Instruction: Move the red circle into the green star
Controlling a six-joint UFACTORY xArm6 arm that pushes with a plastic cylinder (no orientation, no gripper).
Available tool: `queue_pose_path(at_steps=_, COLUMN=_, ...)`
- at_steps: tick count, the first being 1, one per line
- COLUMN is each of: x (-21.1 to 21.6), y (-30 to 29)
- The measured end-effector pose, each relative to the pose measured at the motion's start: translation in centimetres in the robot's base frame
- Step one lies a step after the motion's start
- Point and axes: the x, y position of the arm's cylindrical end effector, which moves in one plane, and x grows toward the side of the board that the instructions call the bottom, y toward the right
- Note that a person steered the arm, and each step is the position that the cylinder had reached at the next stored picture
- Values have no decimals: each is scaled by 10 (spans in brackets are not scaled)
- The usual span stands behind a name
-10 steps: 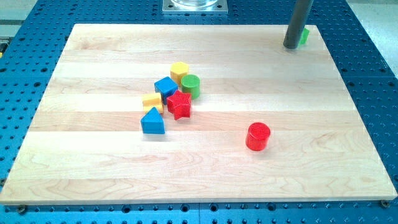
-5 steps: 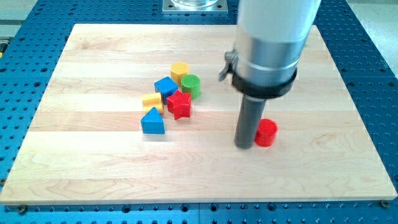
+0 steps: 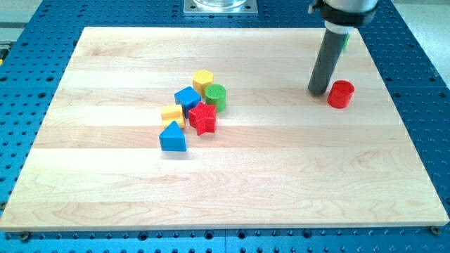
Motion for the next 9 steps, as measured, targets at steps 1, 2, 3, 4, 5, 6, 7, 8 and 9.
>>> queue_pose_path(at_steps=1, x=22, y=-24)
queue_pose_path(at_steps=2, x=88, y=-14)
queue_pose_path(at_steps=3, x=56, y=30)
queue_pose_path(at_steps=4, x=-10, y=66)
queue_pose_path(at_steps=5, x=5, y=56)
queue_pose_path(at_steps=6, x=-41, y=61)
queue_pose_path(at_steps=7, x=-62, y=45)
queue_pose_path(at_steps=8, x=-40, y=48)
queue_pose_path(at_steps=9, x=-43, y=84)
